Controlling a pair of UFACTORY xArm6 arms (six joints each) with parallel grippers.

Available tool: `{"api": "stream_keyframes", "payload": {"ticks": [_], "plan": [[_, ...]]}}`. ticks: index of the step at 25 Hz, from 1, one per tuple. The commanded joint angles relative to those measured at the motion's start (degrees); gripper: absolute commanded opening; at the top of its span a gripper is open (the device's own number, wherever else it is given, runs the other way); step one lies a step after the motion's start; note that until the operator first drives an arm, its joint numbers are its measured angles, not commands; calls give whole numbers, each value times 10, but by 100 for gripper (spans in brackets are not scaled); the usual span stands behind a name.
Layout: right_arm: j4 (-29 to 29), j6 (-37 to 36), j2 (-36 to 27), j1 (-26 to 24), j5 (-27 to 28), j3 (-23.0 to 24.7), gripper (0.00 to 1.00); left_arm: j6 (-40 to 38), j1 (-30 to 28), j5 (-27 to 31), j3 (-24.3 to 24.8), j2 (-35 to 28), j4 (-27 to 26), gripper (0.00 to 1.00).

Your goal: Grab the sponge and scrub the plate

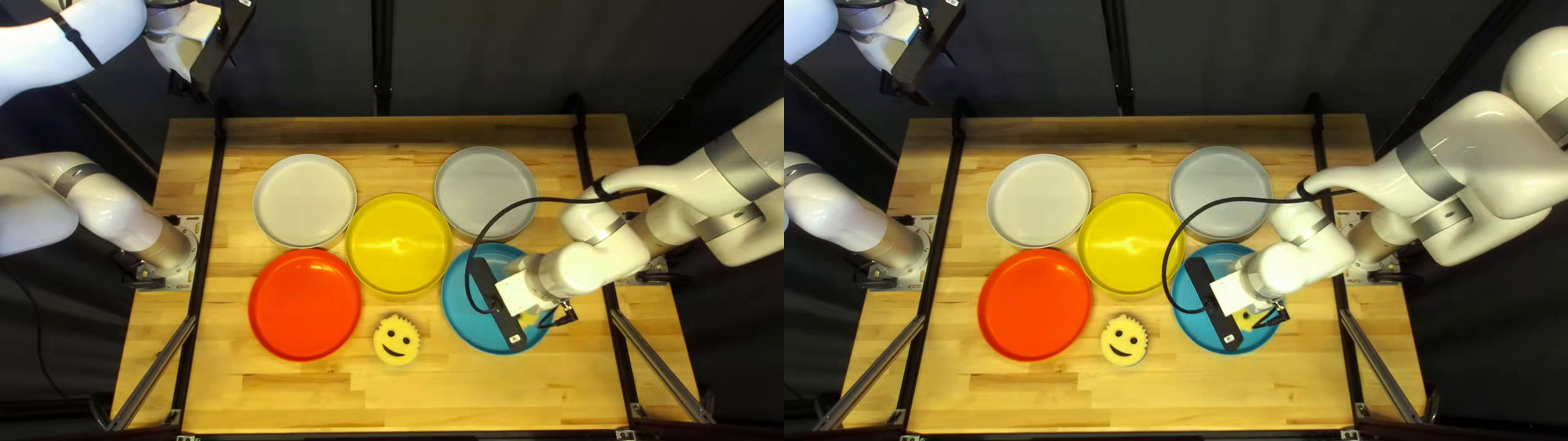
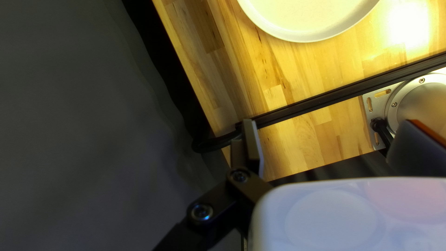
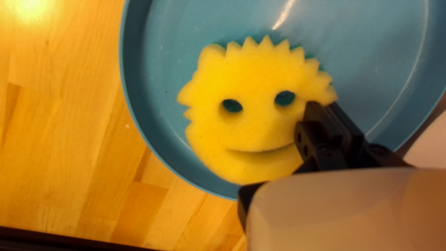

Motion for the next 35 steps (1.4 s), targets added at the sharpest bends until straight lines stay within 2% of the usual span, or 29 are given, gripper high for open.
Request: {"api": "stream_keyframes", "payload": {"ticks": [1,8,13,17,23,28,35], "plan": [[-1,-36,8,-48,-20,-5,0,0,0,0,0,0,0,100],[-5,-83,30,-107,-46,-21,0,0,0,0,0,0,0,100],[-18,-129,41,-147,-75,-15,0,0,0,0,0,0,0,100],[-29,-131,30,-132,-78,-1,0,0,0,0,0,0,0,100],[-29,-146,-29,-114,-85,52,0,0,0,0,0,0,0,100],[-23,-156,-58,-105,-85,76,0,0,0,0,0,0,0,100],[-23,-129,-80,-68,-83,98,0,0,0,0,0,0,0,100]]}}
